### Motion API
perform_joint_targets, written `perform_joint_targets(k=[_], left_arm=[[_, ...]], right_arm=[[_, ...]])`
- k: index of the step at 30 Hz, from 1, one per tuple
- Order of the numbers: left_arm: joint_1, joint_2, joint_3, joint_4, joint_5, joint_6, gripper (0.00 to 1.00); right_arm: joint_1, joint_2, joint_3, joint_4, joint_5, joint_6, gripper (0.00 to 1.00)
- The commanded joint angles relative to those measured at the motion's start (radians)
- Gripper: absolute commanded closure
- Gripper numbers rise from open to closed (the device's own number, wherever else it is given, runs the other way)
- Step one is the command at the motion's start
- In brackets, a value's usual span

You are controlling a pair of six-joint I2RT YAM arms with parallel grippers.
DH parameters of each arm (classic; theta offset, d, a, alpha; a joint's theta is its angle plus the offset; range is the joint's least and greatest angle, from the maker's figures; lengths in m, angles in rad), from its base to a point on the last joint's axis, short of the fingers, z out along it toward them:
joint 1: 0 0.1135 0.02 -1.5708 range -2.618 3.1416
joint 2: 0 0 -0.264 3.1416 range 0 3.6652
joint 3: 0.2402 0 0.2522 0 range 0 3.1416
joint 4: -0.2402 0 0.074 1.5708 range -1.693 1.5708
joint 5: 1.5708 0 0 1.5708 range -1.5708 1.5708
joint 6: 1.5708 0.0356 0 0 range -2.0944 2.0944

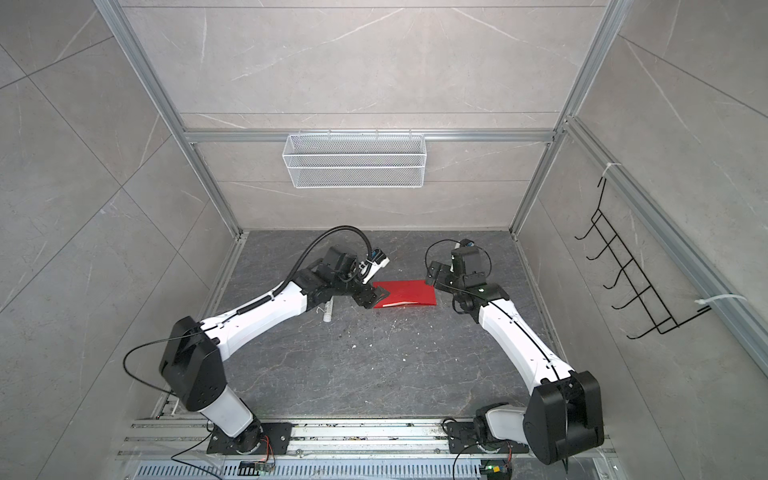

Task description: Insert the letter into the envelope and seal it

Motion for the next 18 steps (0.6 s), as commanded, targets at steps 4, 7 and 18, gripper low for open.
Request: perform_joint_targets(k=[4,7,18], left_arm=[[-0.061,0.197,0.18,-0.122,0.047,0.175,0.24],[-0.086,0.277,0.249,-0.157,0.033,0.212,0.25],[-0.132,0.448,0.368,-0.162,-0.039,0.251,0.38]], right_arm=[[-0.132,0.066,-0.013,0.063,-0.209,-0.009,0.01],[-0.162,0.107,-0.005,0.112,-0.277,0.012,0.01],[-0.187,0.148,0.011,0.148,-0.35,0.003,0.01]])
